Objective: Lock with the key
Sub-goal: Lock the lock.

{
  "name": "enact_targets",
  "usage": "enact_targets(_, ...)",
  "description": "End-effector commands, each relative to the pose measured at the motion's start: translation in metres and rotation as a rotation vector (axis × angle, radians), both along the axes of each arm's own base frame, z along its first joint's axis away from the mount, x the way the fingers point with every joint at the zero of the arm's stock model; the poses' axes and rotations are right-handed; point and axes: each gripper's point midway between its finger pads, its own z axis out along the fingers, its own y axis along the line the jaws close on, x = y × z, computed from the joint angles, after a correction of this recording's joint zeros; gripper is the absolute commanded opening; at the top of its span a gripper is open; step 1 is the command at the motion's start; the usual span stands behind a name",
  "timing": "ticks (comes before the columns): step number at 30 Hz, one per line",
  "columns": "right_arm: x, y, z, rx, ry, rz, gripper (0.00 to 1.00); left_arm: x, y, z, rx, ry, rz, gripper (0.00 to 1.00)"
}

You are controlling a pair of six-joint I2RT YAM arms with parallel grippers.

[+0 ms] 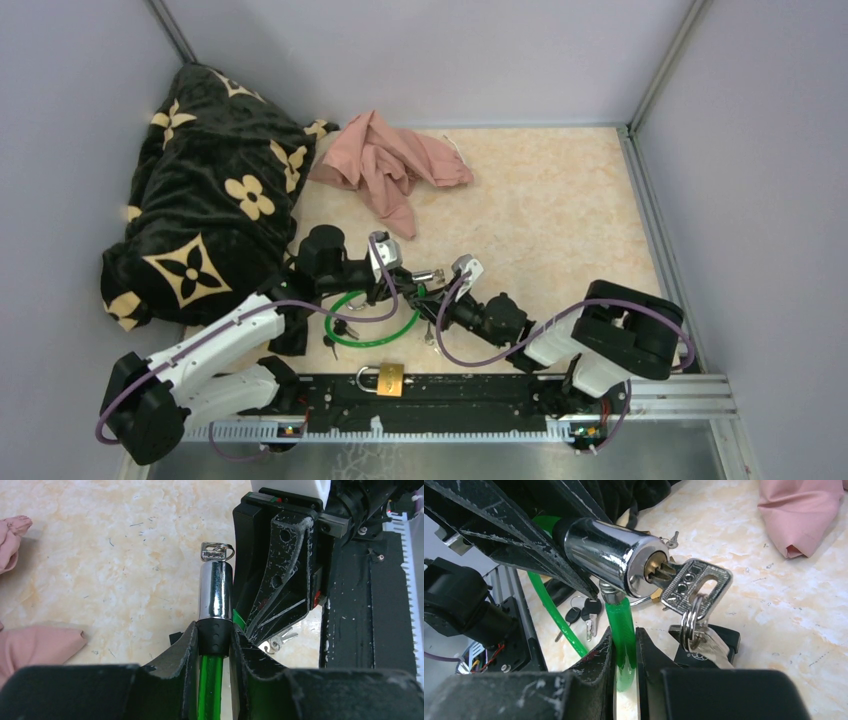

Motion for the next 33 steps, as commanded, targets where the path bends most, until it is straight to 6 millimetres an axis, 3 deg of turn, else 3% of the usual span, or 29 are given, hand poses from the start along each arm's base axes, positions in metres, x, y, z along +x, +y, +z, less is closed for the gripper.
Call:
enact_targets(1,0.013,-0.002,0.003,-0.002,0.032,-0.073,0.00,-0.010,-0.012,0.054,-0.136,-0.019,-0.075,0.00)
enact_targets(8,0.017,-0.005,-0.002,-0.018,0.061,-0.085,0.00,-0.014,-0.012,0.065,-0.164,0.007,-0.090,0.00)
enact_targets(14,0.020,-0.002,0.019,-0.018,0.009,-0.079,0.00,-0.014,-0.006,0.026,-0.078,0.042,-0.080,0.00)
enact_targets(16,0.021,0.001,0.034,-0.003,-0.017,-0.074,0.00,-0.020,-0.005,0.008,-0.045,0.076,-0.098,0.00)
enact_targets(22,0.025,0.007,0.079,0.054,-0.099,-0.071,0.00,-0.061,0.003,-0.063,0.134,0.170,-0.198,0.00)
enact_targets(27,0.025,0.005,0.123,0.144,-0.160,-0.079,0.00,-0.070,0.001,-0.068,0.152,0.205,-0.229,0.00)
enact_targets(33,0.023,-0.018,0.186,0.272,-0.276,-0.133,0.00,-0.079,0.006,-0.084,0.233,0.191,-0.254,0.00)
